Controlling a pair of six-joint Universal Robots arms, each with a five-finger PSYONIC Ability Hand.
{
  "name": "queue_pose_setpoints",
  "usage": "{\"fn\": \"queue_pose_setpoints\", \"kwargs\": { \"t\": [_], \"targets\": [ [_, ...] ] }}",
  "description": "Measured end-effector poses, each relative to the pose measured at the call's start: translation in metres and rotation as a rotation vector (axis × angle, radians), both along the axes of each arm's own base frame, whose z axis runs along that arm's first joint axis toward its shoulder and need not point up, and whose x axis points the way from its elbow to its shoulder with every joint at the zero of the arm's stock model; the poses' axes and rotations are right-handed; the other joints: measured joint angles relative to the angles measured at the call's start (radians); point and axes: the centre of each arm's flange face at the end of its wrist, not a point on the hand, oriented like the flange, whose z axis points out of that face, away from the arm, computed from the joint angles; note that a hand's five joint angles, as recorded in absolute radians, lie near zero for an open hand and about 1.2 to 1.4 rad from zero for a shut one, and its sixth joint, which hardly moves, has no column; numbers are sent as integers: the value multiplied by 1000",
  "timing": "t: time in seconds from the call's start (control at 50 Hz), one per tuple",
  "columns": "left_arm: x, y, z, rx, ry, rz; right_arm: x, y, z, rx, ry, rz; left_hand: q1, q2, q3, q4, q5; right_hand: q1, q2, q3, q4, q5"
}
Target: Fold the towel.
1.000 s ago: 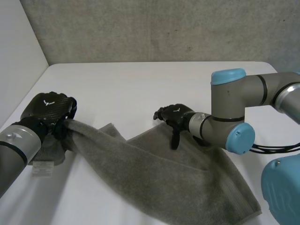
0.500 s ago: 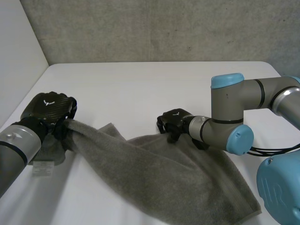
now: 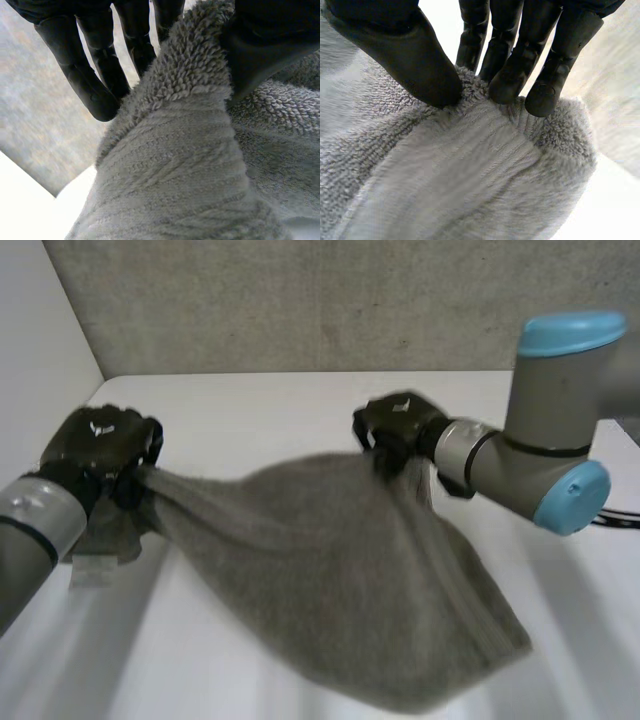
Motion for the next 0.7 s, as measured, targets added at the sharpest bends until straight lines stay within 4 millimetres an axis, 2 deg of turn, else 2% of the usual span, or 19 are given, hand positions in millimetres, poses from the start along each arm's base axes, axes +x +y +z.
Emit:
{"fn": "queue_pose_setpoints", "kwargs": {
  "t": [0.08,0.12,0.16,0.2,0.26,0.32,0.4,0.46,0.48,0.54,0.58,0.6,0.66,0.7],
  "targets": [
    [-7,-28,15,-70,11,18,-6,-22,28,-187,-63,-83,0,0,1,10,0,0,0,0,0,0],
    [-11,-51,30,-131,24,51,-9,-34,50,-324,-113,-147,0,0,1,11,0,0,0,0,0,0],
    [-13,-64,44,-181,39,83,-11,-39,68,-423,-157,-189,0,0,2,11,0,1,0,0,0,0],
    [-17,-76,70,-264,73,132,-14,-40,95,-554,-226,-234,0,0,2,11,0,1,0,0,0,0],
    [-22,-81,95,-344,121,169,-18,-33,125,-676,-301,-263,0,0,2,11,-1,1,0,1,0,0],
    [-29,-77,120,-428,196,184,-24,-17,151,-770,-360,-262,0,0,2,11,-1,1,0,1,0,0],
    [-33,-67,124,-444,241,166,-27,-3,153,-771,-351,-211,0,1,2,12,-1,5,12,3,0,6],
    [-35,-59,110,-407,242,142,-27,7,140,-713,-305,-148,0,14,2,11,-1,5,12,5,0,8],
    [-35,-57,99,-380,232,133,-27,9,132,-681,-283,-128,0,15,2,11,-1,5,12,5,0,8],
    [-37,-53,57,-265,177,109,-26,14,99,-558,-206,-79,0,15,4,12,-1,5,12,5,0,8],
    [-37,-48,21,-167,123,93,-29,17,71,-458,-139,-57,0,15,4,12,-1,5,13,5,0,8],
    [-37,-47,10,-141,105,89,-30,18,64,-437,-123,-54,0,15,4,12,-1,5,13,5,0,8],
    [-36,-38,-42,-6,-9,70,-37,20,18,-311,-10,-46,0,15,4,12,-1,5,13,5,0,8],
    [-35,-33,-62,42,-68,57,-42,22,-6,-255,56,-42,0,15,4,12,-1,5,13,5,0,8]
  ]
}}
